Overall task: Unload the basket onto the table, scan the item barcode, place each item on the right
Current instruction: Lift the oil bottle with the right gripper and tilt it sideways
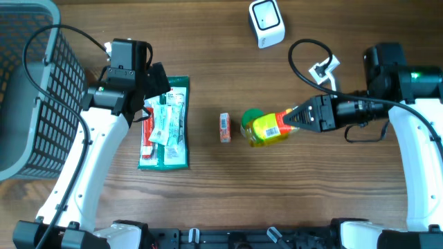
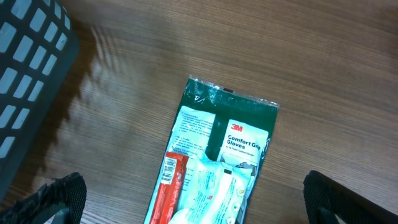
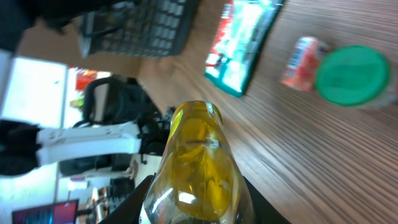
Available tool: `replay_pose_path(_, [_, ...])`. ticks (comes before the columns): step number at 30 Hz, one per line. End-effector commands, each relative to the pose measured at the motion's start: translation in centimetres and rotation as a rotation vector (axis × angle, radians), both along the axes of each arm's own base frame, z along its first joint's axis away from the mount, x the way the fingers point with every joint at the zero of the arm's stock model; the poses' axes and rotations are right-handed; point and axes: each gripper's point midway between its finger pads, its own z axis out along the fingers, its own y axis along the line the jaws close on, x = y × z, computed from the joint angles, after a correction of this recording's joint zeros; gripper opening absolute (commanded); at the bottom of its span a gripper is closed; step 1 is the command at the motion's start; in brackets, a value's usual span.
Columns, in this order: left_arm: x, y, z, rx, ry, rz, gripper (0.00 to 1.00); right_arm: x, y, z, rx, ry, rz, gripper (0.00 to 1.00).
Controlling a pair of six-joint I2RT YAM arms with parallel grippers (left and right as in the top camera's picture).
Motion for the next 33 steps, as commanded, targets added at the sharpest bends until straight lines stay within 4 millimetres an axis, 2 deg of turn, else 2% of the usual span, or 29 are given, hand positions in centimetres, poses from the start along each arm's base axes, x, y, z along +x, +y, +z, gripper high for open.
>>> replay_pose_path(1, [0.1,0.3,0.1,0.011,-0.003,0.009,0.99,-0.4,1.1,3.0,0.145,-0.129,0.059,0.22])
replay_pose_path(25, [0.1,0.3,0.1,0.011,-0.004,0.009,1.0,-0.7,1.3,3.4,0.175,-0.094,0.052,0.2])
replay_pose_path(33, [0.1,0.3,0.1,0.011,-0.003,0.009,1.0,-2.8,3.9,3.5,0.181,-0.055,0.154,0.2])
